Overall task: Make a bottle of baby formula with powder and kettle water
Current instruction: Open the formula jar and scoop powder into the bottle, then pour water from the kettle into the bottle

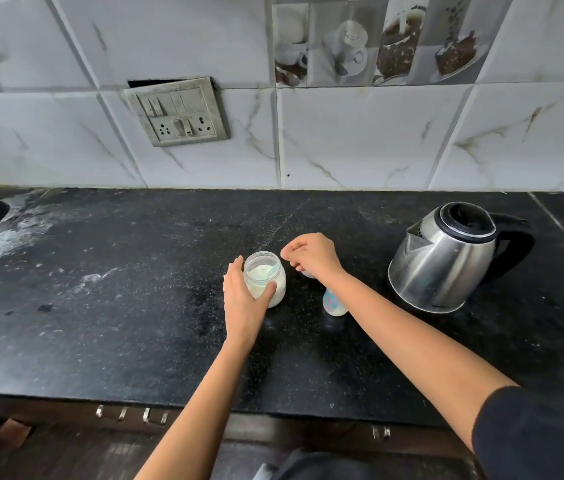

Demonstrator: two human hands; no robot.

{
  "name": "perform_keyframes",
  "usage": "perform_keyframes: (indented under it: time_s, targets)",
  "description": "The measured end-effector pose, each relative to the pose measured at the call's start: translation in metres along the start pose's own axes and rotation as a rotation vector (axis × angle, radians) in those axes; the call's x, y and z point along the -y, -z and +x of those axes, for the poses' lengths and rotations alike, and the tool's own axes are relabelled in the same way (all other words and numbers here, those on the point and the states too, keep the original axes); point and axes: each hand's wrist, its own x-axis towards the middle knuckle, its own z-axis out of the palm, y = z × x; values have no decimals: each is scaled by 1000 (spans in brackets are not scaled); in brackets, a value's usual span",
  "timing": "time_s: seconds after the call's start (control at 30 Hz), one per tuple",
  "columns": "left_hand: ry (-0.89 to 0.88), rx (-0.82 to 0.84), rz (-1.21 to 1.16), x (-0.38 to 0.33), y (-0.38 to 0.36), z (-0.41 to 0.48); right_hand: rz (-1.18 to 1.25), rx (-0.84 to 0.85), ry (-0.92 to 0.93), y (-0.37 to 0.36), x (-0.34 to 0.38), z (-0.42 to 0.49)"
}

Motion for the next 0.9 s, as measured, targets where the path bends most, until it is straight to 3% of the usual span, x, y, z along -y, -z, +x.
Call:
perform_keyframes:
  time_s: [0.17, 0.37, 0.5, 0.6, 0.73, 0.9]
  targets:
    - [-122, 9, -19, -16, -4, -6, 109, -205, 106, 36, -17, -10]
    - [-239, 191, -53, -36, -31, -22, 169, -622, 392, 94, -43, -53]
    - [-197, 325, -47, -41, -54, -30, 1, -915, 608, 143, -71, -69]
    - [-102, 363, -66, -45, -71, -36, -102, -1058, 597, 182, -102, -66]
    - [-20, 361, -95, -49, -89, -42, -135, -1055, 373, 226, -151, -55]
    - [7, 331, -161, -52, -98, -50, 218, -716, 107, 250, -169, -47]
